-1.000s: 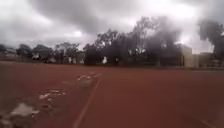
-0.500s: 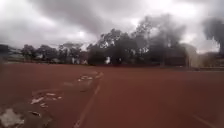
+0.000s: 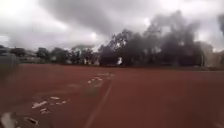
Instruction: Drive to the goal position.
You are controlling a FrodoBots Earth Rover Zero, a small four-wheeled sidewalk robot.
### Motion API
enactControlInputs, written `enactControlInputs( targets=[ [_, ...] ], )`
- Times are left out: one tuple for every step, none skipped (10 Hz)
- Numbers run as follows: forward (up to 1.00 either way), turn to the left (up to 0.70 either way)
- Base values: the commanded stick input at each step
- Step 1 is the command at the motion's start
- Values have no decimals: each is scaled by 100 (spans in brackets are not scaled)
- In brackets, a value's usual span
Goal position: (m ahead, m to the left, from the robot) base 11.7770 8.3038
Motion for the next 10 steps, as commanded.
enactControlInputs(
  targets=[
    [70,35],
    [70,35],
    [70,35],
    [70,35],
    [70,28],
    [70,11],
    [70,0],
    [70,0],
    [70,0],
    [70,0]
  ],
)
